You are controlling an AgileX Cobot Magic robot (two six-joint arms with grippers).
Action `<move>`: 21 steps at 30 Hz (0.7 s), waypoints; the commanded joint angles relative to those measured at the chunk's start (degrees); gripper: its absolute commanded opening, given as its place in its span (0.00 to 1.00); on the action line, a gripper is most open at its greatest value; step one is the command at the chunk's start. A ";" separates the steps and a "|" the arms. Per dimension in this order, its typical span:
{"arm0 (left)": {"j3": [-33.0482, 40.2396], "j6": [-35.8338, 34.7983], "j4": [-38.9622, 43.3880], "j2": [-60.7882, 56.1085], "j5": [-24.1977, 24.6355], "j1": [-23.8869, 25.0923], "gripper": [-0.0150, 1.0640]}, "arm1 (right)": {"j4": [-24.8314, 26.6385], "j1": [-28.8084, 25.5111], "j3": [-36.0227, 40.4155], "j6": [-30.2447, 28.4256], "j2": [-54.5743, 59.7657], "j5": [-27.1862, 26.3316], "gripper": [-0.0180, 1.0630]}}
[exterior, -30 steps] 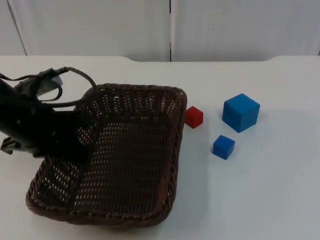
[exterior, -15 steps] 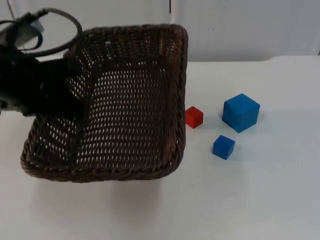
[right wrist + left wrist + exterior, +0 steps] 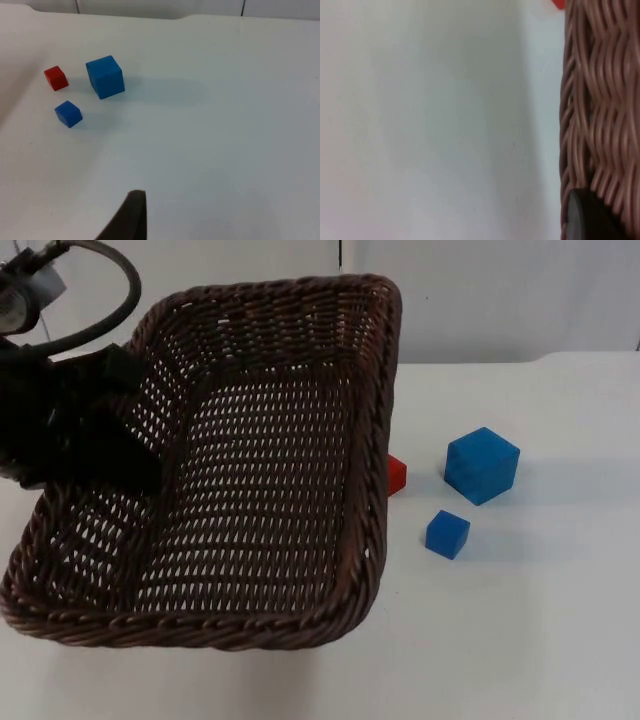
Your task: Pick up the basket with the left hand and place the largest block into the basket with the right hand.
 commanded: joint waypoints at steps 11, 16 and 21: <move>0.09 -8.26 7.10 -3.94 2.55 0.05 0.01 | 0.00 -0.30 0.18 0.07 -0.20 -0.26 0.99; 0.09 -8.26 7.59 -4.06 1.29 -0.05 0.01 | 0.00 -0.30 0.18 0.07 -0.20 -0.26 0.99; 0.09 -9.63 11.21 -4.06 -0.28 -0.05 0.01 | 0.00 -0.30 0.18 0.07 -0.20 -0.26 0.99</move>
